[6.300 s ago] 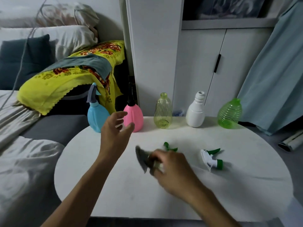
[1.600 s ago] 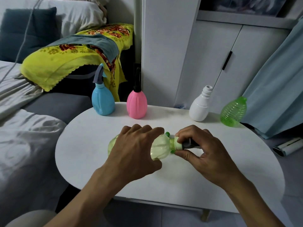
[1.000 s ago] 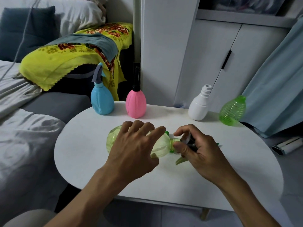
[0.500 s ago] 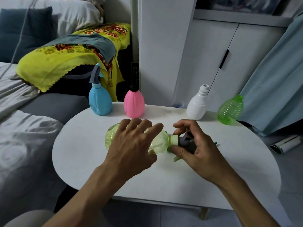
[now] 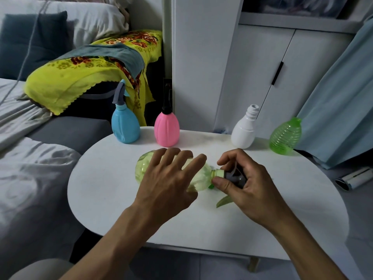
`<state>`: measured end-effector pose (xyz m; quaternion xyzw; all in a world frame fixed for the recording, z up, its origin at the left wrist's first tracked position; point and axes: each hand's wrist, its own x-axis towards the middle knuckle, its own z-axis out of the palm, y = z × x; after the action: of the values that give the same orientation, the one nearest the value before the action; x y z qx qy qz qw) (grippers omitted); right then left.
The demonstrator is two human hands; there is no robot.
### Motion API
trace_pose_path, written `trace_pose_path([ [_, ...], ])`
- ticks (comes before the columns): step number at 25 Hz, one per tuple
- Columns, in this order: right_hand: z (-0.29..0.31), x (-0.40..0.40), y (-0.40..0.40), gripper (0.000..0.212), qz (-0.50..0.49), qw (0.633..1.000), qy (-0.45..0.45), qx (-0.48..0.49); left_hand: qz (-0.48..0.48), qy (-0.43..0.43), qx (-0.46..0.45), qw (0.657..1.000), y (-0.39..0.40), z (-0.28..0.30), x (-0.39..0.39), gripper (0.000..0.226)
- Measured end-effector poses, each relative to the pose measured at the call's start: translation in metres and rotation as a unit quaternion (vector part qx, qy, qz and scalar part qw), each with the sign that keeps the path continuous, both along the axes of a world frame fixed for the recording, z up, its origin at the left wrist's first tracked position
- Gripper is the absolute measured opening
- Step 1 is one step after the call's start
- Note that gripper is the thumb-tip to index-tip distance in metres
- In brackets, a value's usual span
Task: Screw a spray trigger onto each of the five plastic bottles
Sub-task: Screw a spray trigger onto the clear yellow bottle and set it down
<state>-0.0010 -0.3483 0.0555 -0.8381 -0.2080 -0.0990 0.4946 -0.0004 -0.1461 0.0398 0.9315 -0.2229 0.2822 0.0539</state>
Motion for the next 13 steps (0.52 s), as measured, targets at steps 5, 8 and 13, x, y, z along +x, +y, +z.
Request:
trace_pose_path([
  [5, -0.002, -0.003, 0.005, 0.011, -0.029, 0.990, 0.118, 0.073, 0.016, 0.061, -0.019, 0.998, -0.009, -0.004, 0.001, 0.063],
  [8, 0.006, 0.004, -0.009, 0.033, 0.062, 0.902, 0.302, 0.302, -0.028, 0.205, -0.201, 0.958, -0.012, 0.007, -0.001, 0.051],
  [13, 0.001, 0.002, 0.001, 0.048, 0.208, 0.807, 0.291, 0.470, -0.214, 0.533, -0.439, 0.691, -0.020, 0.020, 0.002, 0.035],
])
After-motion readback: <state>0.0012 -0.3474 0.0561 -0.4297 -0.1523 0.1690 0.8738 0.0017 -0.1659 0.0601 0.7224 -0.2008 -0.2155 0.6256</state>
